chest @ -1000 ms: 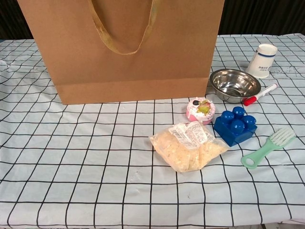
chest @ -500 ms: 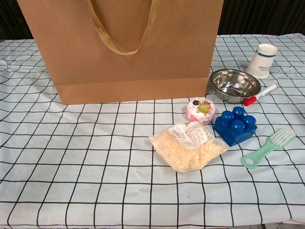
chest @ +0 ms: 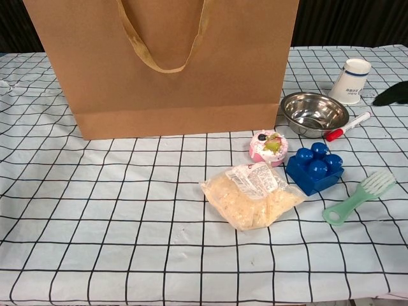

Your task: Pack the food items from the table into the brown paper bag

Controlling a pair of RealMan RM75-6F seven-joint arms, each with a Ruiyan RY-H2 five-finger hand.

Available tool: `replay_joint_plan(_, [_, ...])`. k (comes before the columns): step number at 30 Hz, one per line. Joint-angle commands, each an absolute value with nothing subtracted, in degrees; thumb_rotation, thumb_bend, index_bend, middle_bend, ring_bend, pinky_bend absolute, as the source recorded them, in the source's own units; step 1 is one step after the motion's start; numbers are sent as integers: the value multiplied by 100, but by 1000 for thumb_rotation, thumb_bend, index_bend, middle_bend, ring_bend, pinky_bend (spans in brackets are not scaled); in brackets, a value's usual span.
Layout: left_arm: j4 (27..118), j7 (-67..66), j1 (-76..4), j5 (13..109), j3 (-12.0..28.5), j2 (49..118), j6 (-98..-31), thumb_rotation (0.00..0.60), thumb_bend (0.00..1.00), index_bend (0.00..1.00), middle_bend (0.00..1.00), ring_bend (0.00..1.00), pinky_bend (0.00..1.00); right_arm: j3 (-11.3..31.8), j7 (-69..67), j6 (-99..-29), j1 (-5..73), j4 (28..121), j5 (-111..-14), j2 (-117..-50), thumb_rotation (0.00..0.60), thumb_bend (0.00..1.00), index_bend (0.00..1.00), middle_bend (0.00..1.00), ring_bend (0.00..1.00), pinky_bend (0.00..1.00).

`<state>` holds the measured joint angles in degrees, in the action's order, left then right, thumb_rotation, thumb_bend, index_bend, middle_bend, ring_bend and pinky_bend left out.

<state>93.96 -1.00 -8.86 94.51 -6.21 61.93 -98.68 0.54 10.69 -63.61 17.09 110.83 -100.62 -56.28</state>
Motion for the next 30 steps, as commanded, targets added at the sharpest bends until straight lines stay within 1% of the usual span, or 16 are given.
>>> replay_joint_plan(1, [9385,-18,-860,9373,-558,6189,-9779,600,10,102,63,0,6,117,1748,-5644,2160,11469,-9830,-6034,600,231,90,52,103,187])
replay_joint_plan(4, [9366,-15,-848,9361,-511,6193,-9733,600,11,102,62,0,6,218,2168,-5170,2422,11557,-9511,-6352,600,231,82,48,103,187])
replay_joint_plan(8, [9330,36,-846,9363,-477,6186,-9627,600,13,103,62,0,6,411,2783,-4852,2672,11564,-8971,-6846,600,229,80,47,103,187])
replay_joint_plan(14, [9310,82,-816,9308,-378,6176,-9562,600,13,103,62,0,6,653,3856,-4888,2919,11344,-8239,-7656,600,220,78,47,103,187])
replay_joint_plan(20, [9301,95,-749,9302,-277,6183,-9559,600,15,103,62,0,6,795,4527,-4712,3370,11158,-7160,-8255,600,219,77,47,103,187])
replay_joint_plan(24, [9316,97,-724,9271,-223,6193,-9505,600,32,103,62,0,6,848,4820,-4668,3709,10927,-6561,-8515,600,219,77,48,103,187])
replay_joint_plan(30, [9357,37,-684,9128,-111,6218,-9426,600,44,104,61,0,6,753,5182,-4829,4054,10582,-5999,-8809,600,219,76,50,103,187])
